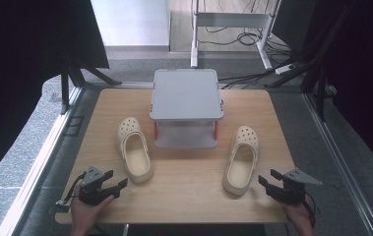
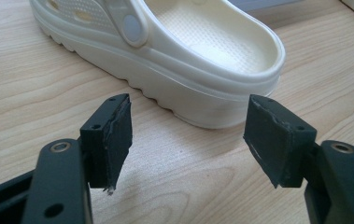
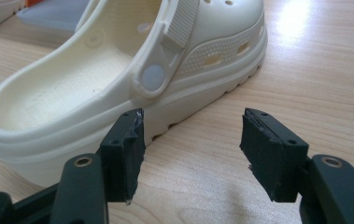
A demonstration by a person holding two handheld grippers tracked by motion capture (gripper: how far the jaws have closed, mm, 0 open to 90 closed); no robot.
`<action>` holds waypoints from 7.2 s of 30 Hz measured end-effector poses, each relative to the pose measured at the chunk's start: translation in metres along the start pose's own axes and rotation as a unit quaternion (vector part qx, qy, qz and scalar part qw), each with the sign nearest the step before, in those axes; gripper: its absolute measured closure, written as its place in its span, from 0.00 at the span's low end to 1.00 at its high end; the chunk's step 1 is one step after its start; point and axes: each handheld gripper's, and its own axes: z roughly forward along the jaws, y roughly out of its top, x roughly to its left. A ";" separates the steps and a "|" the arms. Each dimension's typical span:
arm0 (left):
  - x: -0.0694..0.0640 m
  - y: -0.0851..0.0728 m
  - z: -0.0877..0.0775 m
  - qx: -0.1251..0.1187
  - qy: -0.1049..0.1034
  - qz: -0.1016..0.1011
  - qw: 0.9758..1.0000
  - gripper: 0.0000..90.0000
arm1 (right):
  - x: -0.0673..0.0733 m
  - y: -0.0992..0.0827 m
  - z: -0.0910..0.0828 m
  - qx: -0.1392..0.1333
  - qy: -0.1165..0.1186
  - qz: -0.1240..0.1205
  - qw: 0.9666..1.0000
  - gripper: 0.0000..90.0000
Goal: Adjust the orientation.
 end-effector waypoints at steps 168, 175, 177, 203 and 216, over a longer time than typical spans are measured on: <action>0.016 0.000 0.002 0.007 -0.022 -0.012 1.000 0.36 | 0.310 0.199 0.277 0.262 0.097 -0.199 0.939 0.86; 0.017 0.000 0.001 0.005 -0.022 -0.013 1.000 0.36 | 0.309 0.200 0.258 0.250 0.111 -0.209 0.939 0.86; 0.016 0.000 0.001 0.004 -0.021 -0.014 1.000 0.36 | 0.307 0.199 0.256 0.248 0.115 -0.210 0.939 0.86; 0.017 0.001 -0.001 0.001 -0.023 -0.021 1.000 0.36 | 0.254 0.167 0.171 0.221 0.199 -0.201 0.933 0.86; 0.015 0.001 0.002 0.006 -0.025 -0.022 0.999 0.36 | 0.227 0.143 0.149 0.225 0.199 -0.182 0.936 0.86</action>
